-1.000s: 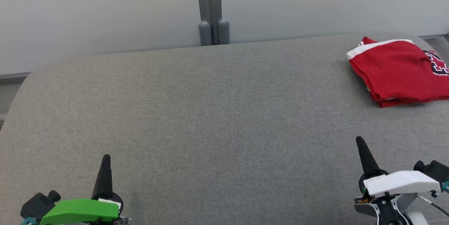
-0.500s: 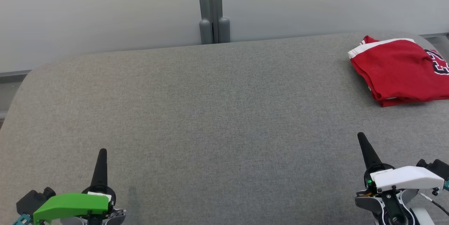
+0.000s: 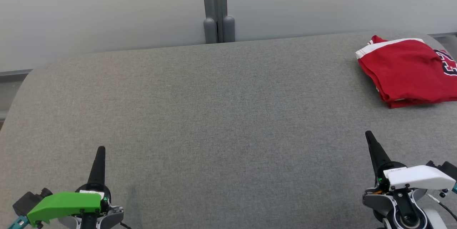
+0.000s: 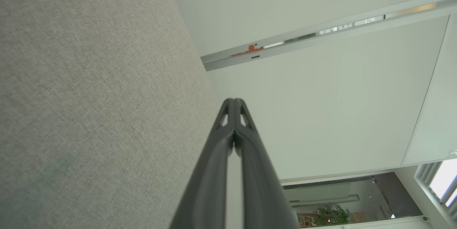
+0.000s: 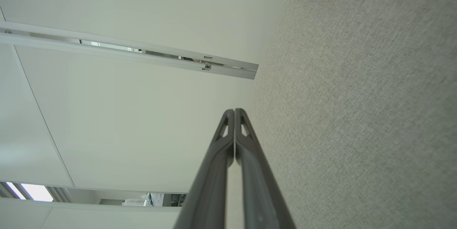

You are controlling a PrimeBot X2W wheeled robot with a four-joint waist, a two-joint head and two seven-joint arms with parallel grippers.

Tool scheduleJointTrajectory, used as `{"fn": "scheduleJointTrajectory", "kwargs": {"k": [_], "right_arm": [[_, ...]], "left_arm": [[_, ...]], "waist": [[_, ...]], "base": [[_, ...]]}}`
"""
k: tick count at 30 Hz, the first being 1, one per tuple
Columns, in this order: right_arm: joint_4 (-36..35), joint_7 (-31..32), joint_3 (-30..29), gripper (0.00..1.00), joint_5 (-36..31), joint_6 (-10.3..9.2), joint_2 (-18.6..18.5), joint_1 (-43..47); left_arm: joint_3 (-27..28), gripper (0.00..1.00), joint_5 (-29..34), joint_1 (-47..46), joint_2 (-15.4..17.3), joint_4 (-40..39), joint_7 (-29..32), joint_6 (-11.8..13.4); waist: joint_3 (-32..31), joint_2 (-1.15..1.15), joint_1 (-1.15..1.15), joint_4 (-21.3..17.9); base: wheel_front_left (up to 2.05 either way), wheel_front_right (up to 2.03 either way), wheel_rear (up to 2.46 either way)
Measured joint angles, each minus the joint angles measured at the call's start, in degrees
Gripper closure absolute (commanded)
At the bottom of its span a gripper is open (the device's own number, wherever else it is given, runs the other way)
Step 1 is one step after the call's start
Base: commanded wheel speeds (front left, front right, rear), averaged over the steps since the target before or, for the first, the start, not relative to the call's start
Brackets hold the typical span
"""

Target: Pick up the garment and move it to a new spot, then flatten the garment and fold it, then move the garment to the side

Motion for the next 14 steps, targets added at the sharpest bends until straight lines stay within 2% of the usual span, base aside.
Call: {"fn": "scheduleJointTrajectory", "kwargs": {"k": [14], "right_arm": [[0.6,1.6,-1.2,1.00,6.0,0.00,0.3,-0.9]], "left_arm": [[1.2,1.00,-6.0,-1.8,-0.1,1.1,1.6,-0.6]], "waist": [[0.3,0.00,0.00,0.2]], "base": [[0.00,0.00,0.00]]}}
